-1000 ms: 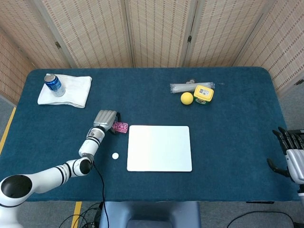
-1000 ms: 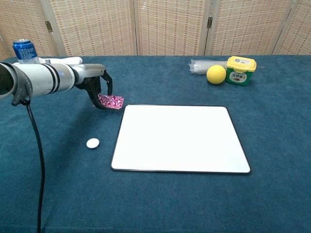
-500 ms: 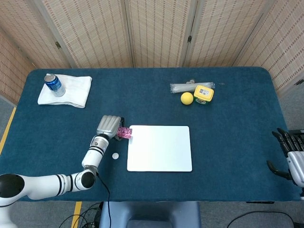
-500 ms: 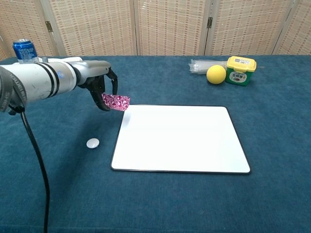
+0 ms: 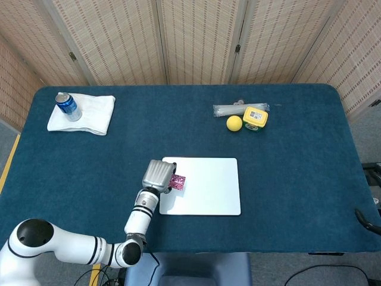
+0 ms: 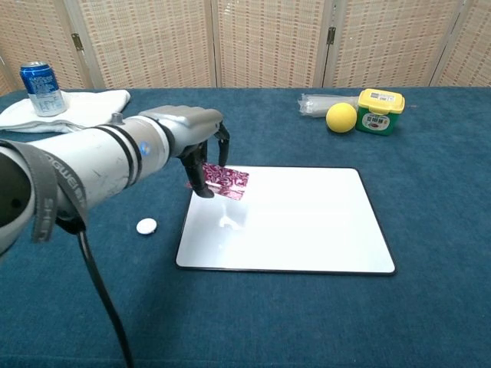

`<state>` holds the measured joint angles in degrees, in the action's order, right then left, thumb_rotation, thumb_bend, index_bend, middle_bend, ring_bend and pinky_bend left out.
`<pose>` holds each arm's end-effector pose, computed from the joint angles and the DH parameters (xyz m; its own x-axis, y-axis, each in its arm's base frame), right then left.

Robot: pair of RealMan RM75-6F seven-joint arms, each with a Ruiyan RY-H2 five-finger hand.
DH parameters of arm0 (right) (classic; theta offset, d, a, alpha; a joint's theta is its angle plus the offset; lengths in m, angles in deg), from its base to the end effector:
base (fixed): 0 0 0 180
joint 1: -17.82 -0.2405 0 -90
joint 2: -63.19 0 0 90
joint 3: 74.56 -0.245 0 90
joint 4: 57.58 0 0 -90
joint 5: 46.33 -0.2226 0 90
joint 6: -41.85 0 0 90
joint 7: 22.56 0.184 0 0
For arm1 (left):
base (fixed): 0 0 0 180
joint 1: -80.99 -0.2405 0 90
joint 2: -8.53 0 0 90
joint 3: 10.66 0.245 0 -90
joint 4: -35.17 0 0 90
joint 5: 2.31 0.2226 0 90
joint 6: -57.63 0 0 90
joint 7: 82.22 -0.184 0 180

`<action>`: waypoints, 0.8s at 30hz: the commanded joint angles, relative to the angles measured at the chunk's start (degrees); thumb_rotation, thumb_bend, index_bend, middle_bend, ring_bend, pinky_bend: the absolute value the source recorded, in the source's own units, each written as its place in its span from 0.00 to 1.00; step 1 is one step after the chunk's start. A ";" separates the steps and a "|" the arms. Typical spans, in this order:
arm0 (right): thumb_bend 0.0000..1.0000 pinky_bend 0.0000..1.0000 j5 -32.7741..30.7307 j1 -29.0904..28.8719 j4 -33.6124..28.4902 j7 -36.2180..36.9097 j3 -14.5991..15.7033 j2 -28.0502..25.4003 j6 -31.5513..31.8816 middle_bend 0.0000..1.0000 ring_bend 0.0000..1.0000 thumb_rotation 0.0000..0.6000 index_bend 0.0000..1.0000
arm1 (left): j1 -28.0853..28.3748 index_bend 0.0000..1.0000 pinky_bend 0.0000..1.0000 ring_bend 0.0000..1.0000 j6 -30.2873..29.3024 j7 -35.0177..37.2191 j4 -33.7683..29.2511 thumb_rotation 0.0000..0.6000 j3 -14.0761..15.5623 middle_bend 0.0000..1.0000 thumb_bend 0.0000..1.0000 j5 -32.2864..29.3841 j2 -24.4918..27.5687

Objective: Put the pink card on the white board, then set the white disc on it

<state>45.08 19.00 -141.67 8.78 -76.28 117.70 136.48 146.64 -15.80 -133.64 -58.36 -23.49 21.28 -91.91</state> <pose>-0.3341 -0.1826 0.2285 0.1721 0.0796 0.9819 -0.9827 -0.0556 0.1768 -0.0181 0.3601 -0.0875 0.5656 0.2865 0.7733 0.8209 -0.2856 -0.4945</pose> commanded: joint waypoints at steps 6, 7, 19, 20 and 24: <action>0.26 0.00 0.43 1.48 3.95 5.79 0.10 0.06 2.39 0.00 0.00 1.00 0.00 | 3.53 0.45 1.00 1.00 2.32 -3.69 6.24 1.00 -3.17 1.00 0.24 -0.54 -6.70; 0.26 0.00 0.43 1.48 4.16 6.15 0.09 0.09 2.39 0.00 0.00 1.00 0.00 | 3.80 0.45 1.00 1.00 2.92 -3.82 7.10 1.00 -3.50 1.00 0.24 -0.66 -7.21; 0.26 0.00 1.16 0.37 4.69 6.49 0.18 0.13 0.79 0.00 0.00 1.00 0.00 | 4.47 0.38 1.00 1.00 8.81 -3.58 15.07 1.00 -5.35 1.00 0.24 -1.18 -9.96; 0.26 0.00 1.28 0.28 4.63 6.23 0.22 0.15 0.68 0.00 0.00 1.00 0.00 | 4.17 0.37 1.00 1.00 8.77 -3.45 14.77 1.00 -5.46 1.00 0.24 -1.21 -9.63; 0.26 0.00 1.29 0.13 4.18 5.16 0.23 0.24 0.42 0.00 0.00 1.00 0.00 | 2.82 0.34 1.00 1.00 7.59 -3.02 12.34 1.00 -5.33 1.00 0.24 -0.79 -8.21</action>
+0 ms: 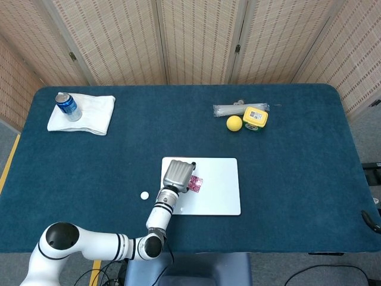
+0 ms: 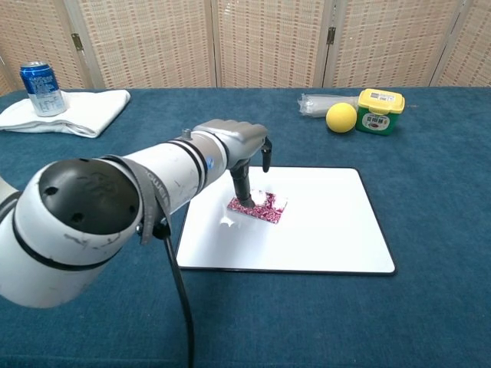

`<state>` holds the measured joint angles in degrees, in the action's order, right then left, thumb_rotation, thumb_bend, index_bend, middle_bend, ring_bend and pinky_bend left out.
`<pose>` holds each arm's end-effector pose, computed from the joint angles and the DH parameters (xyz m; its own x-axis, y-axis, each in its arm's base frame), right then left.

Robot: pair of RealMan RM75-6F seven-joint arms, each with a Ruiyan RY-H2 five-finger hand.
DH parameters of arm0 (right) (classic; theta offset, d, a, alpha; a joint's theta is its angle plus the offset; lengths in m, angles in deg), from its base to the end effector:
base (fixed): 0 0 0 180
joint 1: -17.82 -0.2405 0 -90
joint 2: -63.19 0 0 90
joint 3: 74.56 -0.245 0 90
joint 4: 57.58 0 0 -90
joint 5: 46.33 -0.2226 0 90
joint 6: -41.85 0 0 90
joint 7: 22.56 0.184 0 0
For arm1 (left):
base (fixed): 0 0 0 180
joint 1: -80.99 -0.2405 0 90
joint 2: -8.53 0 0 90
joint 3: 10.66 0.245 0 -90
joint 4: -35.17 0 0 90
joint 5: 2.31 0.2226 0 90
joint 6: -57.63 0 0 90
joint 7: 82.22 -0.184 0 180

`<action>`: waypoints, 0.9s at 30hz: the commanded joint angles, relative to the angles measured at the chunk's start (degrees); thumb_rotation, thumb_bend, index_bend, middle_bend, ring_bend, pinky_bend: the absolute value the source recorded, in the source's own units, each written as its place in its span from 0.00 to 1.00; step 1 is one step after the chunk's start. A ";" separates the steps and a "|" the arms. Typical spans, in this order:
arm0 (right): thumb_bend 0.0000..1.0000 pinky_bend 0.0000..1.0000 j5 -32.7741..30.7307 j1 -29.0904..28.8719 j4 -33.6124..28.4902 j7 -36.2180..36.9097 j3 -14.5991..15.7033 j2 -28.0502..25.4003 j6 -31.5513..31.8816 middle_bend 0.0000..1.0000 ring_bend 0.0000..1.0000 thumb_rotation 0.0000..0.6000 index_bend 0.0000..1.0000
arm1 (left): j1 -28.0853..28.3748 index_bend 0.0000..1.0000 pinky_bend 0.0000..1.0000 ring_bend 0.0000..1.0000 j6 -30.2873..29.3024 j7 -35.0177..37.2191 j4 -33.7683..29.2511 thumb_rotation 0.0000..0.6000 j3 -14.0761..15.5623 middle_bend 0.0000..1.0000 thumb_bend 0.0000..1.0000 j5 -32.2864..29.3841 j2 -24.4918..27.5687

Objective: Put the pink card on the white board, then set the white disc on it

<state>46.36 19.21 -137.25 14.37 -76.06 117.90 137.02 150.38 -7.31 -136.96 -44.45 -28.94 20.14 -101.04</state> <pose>-0.3429 -0.1801 0.2358 0.1476 0.0635 0.9870 -0.9851 -0.0794 0.1524 0.0134 0.3748 -0.1313 0.5793 0.3027 0.7568 0.8085 -0.3318 -0.4861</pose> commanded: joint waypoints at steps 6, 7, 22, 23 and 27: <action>0.26 0.00 0.39 -0.14 -1.25 -2.35 0.22 0.04 -0.23 0.00 0.00 1.00 0.00 | -3.25 0.36 1.00 1.00 -4.55 0.81 -7.53 1.00 0.85 1.00 0.24 1.97 3.09; 0.26 0.00 0.63 -0.14 -1.38 -2.69 0.35 0.03 -0.21 0.00 0.00 1.00 0.00 | -3.87 0.38 1.00 1.00 -5.91 0.79 -9.28 1.00 1.40 1.00 0.24 2.99 3.77; 0.26 0.00 4.54 -0.59 -4.14 -9.92 1.84 0.49 0.24 0.00 0.00 1.00 0.00 | -18.67 0.48 1.00 1.00 -15.15 8.76 -22.78 1.00 12.43 1.00 0.24 11.20 14.55; 0.26 0.00 4.63 -0.66 -4.36 -10.43 1.89 0.52 0.15 0.00 0.00 1.00 0.00 | -19.33 0.48 1.00 1.00 -14.44 9.76 -22.13 1.00 12.63 1.00 0.24 11.69 14.93; 0.26 0.00 4.47 -0.88 -4.87 -11.58 1.89 0.62 -0.25 0.00 0.00 1.00 0.00 | -20.94 0.48 1.00 1.00 -12.00 12.61 -19.80 1.00 12.58 1.00 0.24 12.88 15.65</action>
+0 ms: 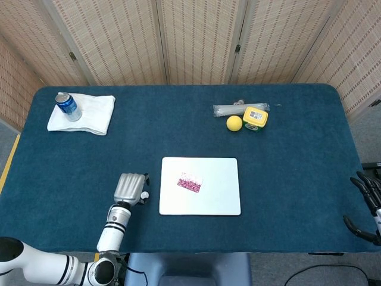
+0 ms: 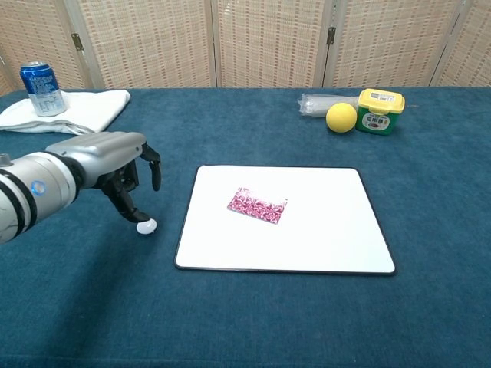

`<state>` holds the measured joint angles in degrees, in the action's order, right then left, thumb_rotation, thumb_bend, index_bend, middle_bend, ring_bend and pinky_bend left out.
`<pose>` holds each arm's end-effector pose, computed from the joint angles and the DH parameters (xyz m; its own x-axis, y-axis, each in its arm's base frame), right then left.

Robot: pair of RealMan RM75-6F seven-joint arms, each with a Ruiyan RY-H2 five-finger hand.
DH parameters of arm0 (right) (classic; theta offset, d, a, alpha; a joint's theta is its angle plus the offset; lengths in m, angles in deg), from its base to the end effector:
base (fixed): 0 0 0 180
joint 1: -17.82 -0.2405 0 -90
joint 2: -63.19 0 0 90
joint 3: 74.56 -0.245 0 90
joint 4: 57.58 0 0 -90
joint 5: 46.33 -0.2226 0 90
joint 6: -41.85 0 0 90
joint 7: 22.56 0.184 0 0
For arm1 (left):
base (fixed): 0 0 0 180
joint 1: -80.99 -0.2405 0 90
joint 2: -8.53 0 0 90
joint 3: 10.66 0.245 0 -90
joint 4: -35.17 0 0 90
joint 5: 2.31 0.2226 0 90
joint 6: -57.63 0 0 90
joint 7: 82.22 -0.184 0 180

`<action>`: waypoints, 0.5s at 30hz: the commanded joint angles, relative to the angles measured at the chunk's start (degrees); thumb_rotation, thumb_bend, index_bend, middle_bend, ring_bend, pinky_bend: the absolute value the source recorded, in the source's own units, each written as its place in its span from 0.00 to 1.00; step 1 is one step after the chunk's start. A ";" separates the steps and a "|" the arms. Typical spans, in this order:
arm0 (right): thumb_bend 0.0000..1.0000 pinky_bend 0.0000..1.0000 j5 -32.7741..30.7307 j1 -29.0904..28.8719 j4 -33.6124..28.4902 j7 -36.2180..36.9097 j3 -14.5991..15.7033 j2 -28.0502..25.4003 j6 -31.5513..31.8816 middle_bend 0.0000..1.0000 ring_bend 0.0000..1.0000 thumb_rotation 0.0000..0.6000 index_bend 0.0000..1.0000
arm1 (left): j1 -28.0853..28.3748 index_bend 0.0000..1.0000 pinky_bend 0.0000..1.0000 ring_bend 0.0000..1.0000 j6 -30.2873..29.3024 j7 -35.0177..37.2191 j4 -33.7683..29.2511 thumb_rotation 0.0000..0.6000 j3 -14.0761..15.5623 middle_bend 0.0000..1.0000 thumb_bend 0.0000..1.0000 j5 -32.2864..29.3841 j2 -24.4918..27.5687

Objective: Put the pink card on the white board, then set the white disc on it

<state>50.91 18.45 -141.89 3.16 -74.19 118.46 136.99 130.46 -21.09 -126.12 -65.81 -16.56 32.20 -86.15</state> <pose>-0.3200 -0.1769 0.2072 0.2466 0.0166 0.9690 -0.9591 -0.1394 0.2465 -0.1077 0.3270 -0.0567 0.4799 0.3175 0.8179 0.8769 -0.1445 -0.4584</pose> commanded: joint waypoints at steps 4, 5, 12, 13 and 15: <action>0.26 0.00 -0.44 -0.42 -0.63 -0.92 0.01 -0.02 -0.84 0.00 0.00 1.00 0.00 | -1.64 0.48 1.00 1.00 4.91 3.00 3.97 1.00 -0.30 1.00 0.24 0.36 0.64; 0.26 0.00 -0.46 -0.48 -0.70 -0.98 0.04 -0.05 -0.94 0.00 0.00 1.00 0.00 | -1.72 0.47 1.00 1.00 5.71 3.14 4.65 1.00 -0.46 1.00 0.24 0.20 0.40; 0.26 0.00 -0.37 -0.45 -0.47 -0.47 0.21 -0.20 -0.63 0.00 0.00 1.00 0.00 | -2.38 0.47 1.00 1.00 8.07 3.29 7.43 1.00 -0.79 1.00 0.24 0.11 -1.22; 0.26 0.00 -0.32 -0.48 -0.44 -0.44 0.25 -0.20 -0.63 0.00 0.00 1.00 0.00 | -2.56 0.47 1.00 1.00 8.29 3.38 7.68 1.00 -0.81 1.00 0.24 0.21 -1.45; 0.26 0.00 -0.16 -0.56 -0.42 -0.52 0.35 -0.18 -0.71 0.00 0.00 1.00 0.00 | -2.83 0.47 1.00 1.00 8.43 3.38 7.92 1.00 -0.79 1.00 0.24 0.41 -1.71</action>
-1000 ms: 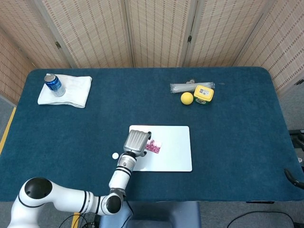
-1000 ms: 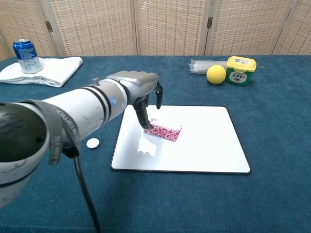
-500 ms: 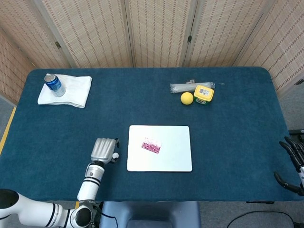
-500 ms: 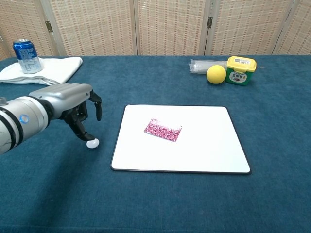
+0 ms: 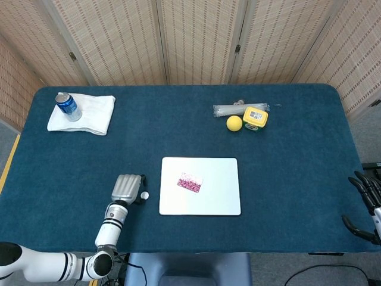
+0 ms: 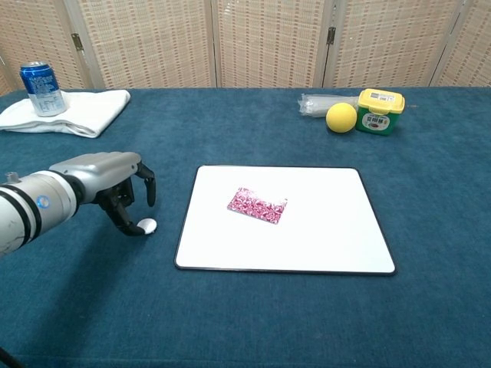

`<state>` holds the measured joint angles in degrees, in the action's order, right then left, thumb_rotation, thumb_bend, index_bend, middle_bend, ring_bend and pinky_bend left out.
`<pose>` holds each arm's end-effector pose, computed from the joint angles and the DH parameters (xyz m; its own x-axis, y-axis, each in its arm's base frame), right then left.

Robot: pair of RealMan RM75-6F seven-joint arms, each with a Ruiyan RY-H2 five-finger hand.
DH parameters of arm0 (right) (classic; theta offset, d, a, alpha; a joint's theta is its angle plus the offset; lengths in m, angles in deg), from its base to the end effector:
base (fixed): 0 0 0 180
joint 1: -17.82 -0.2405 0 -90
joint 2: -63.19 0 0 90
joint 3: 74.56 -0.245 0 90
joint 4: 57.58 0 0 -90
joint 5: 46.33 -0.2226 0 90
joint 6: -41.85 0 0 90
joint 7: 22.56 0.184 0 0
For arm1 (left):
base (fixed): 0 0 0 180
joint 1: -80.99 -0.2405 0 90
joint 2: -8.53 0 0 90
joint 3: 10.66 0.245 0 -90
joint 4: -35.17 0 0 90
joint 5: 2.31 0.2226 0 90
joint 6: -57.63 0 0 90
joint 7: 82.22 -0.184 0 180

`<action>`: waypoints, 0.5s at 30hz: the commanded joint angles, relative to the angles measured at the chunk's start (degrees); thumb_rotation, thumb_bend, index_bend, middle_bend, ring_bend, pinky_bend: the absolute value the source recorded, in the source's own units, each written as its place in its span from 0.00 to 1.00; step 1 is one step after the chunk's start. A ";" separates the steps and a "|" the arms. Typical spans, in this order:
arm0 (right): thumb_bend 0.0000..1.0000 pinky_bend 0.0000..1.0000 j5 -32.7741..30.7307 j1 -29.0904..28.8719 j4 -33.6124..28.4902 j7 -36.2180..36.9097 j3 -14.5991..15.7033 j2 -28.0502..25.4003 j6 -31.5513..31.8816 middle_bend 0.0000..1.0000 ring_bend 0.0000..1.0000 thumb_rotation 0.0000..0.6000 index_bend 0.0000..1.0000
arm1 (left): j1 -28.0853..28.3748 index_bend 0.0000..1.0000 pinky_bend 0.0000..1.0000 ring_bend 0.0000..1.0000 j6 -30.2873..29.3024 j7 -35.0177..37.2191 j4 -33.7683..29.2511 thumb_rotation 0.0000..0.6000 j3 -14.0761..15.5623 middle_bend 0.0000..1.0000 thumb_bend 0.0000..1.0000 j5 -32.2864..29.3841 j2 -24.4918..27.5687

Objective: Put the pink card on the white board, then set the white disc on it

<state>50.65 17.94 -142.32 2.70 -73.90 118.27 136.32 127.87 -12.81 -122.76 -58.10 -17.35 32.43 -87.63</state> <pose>-0.3198 -0.1790 0.2055 0.2517 0.0068 0.9678 -0.9585 -0.1370 0.2502 -0.1353 0.3378 -0.0761 0.4539 0.3787 0.8066 0.8885 -0.1233 -0.4421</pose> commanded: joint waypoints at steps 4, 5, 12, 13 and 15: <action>0.26 0.00 0.57 -0.18 -0.14 -0.54 0.30 0.04 -0.07 0.00 0.00 1.00 0.00 | -0.72 0.47 1.00 1.00 0.18 -0.31 0.34 1.00 -0.22 1.00 0.24 0.53 -0.59; 0.26 0.00 0.60 -0.16 -0.17 -0.60 0.33 0.05 -0.01 0.00 0.00 1.00 0.00 | -0.78 0.47 1.00 1.00 0.24 -0.38 0.38 1.00 -0.29 1.00 0.24 0.58 -0.65; 0.26 0.00 0.27 0.00 -0.17 -0.63 0.27 0.11 0.39 0.00 0.00 1.00 0.00 | -1.21 0.47 1.00 1.00 1.54 -0.31 1.51 1.00 -0.84 1.00 0.24 0.78 -1.37; 0.26 0.00 0.25 -0.03 -0.16 -0.68 0.28 0.12 0.34 0.00 0.00 1.00 0.00 | -1.23 0.47 1.00 1.00 1.76 -0.30 1.71 1.00 -0.92 1.00 0.24 0.75 -1.44; 0.26 0.00 0.19 -0.17 -0.22 -0.77 0.30 0.12 0.08 0.00 0.00 1.00 0.00 | -1.33 0.47 1.00 1.00 2.22 -0.15 2.10 1.00 -1.17 1.00 0.24 0.76 -1.54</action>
<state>50.86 17.79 -142.53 1.94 -73.61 118.40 136.42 126.59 -10.66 -122.97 -56.06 -18.45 33.19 -89.12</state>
